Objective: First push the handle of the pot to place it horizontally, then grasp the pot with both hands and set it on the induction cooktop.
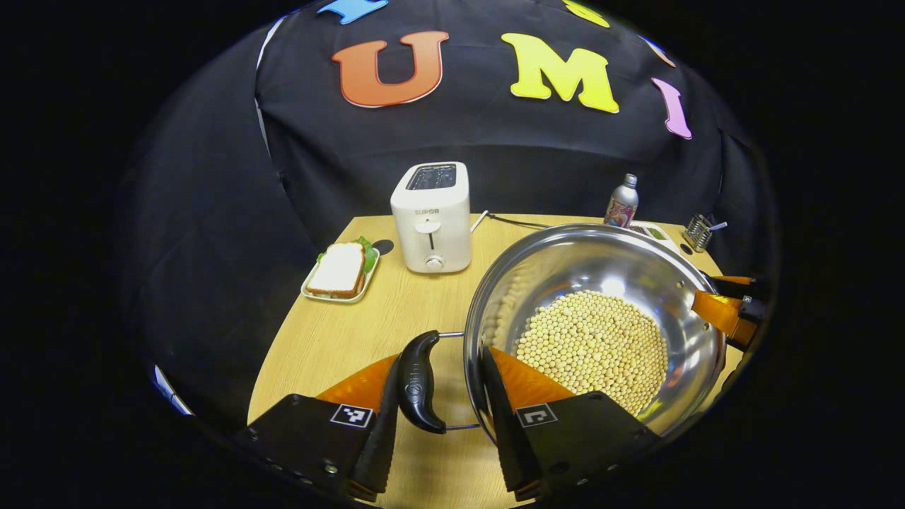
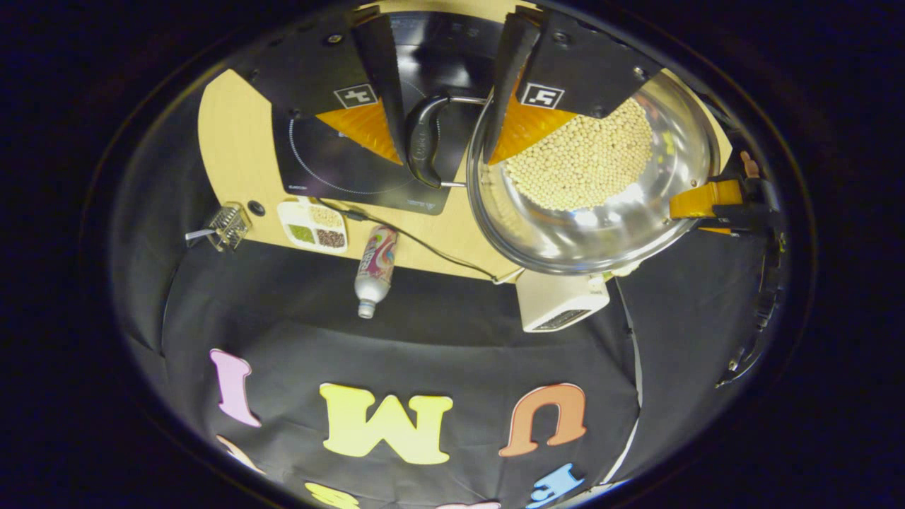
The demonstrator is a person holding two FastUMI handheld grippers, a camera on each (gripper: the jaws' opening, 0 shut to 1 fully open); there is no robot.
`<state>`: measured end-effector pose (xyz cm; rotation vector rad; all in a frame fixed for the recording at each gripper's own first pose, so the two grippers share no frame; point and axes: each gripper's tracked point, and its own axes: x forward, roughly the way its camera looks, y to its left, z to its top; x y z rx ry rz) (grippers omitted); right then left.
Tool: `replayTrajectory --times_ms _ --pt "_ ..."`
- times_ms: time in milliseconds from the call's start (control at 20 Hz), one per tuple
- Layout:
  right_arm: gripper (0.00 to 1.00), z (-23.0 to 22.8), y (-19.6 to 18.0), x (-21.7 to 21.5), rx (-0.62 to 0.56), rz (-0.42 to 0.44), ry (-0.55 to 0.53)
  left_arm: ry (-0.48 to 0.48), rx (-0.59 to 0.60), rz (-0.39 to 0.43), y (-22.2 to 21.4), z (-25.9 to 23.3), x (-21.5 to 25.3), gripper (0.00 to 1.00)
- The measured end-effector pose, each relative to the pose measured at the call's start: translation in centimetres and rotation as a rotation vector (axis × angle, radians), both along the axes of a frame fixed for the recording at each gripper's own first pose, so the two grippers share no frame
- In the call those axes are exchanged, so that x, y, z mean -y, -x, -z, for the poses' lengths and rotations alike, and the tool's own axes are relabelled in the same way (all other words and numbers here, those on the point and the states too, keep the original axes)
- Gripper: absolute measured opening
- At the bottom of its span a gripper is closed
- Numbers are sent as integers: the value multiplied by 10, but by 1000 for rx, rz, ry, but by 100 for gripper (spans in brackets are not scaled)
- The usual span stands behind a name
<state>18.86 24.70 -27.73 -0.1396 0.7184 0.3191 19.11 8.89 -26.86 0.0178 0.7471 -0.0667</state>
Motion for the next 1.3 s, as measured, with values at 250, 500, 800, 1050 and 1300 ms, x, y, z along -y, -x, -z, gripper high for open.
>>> replayTrajectory --times_ms 250,500,800,1050,1300 --pt "58 -33 3 45 29 28 -16 19 41 35 2 -31 38 58" --pt "58 -56 0 96 66 59 -22 9 84 72 1 -61 86 58" --pt "60 -66 -10 145 71 80 -26 9 112 92 -3 -80 135 58" --pt "60 -56 -25 178 76 106 -10 28 99 111 -14 -70 170 58" --pt "60 -26 -37 199 48 130 0 35 56 131 -28 -41 196 58"
